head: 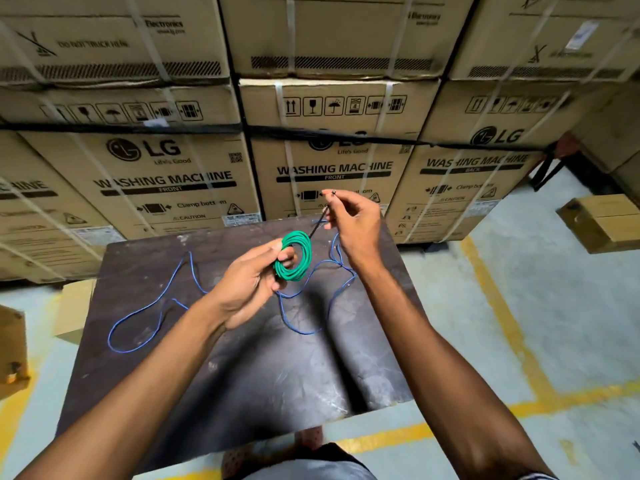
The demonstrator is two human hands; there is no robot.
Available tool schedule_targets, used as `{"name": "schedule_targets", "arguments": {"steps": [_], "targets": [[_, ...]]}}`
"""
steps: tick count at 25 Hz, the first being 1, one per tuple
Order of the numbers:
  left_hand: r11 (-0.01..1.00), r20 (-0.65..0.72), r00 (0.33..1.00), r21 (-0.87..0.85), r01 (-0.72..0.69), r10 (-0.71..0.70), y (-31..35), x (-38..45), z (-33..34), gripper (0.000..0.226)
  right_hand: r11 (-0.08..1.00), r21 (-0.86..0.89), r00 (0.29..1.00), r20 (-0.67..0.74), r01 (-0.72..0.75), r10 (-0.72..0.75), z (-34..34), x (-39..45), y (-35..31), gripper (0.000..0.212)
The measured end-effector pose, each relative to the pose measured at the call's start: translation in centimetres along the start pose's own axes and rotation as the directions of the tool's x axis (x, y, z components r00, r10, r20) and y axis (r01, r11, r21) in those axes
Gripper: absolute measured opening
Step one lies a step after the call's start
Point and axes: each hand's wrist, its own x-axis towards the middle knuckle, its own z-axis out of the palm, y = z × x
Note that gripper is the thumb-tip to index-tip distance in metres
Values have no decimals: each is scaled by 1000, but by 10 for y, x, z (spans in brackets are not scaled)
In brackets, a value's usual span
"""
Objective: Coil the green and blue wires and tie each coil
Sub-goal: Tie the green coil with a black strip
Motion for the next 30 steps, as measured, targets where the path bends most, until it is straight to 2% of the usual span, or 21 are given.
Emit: {"name": "schedule_targets", "arguments": {"steps": [4, 8, 13, 16, 21, 25, 27, 30], "targets": [[999, -48, 998, 30, 36, -34, -2, 3, -12, 17, 993, 67, 987, 131, -98, 89, 11, -10, -11, 10], [990, -78, 996, 130, 59, -49, 0, 5, -20, 42, 986, 79, 935, 337, -145, 111, 19, -21, -27, 4], [956, -69, 996, 285, 68, -51, 5, 5, -25, 33, 976, 19, 862, 473, -219, 184, 19, -21, -37, 17], [925, -34, 999, 379, 38, -28, 11, 4, -28, 26, 960, -29, 825, 505, -277, 254, 19, -23, -38, 18], [882, -1, 1000, 471, -21, 24, 21, 7, -32, 27, 940, -21, 816, 489, -342, 308, 26, -26, -37, 14], [824, -13, 1000, 566, -8, 19, 24, 9, -36, 28, 931, -42, 797, 504, -363, 334, 28, -26, -35, 13], [762, 18, 999, 646, -46, 45, 25, 11, -41, 33, 919, -27, 789, 504, -393, 352, 30, -27, -34, 14], [531, 73, 995, 842, -99, 70, 26, 12, -50, 48, 900, -18, 775, 501, -436, 385, 34, -29, -30, 16]]}}
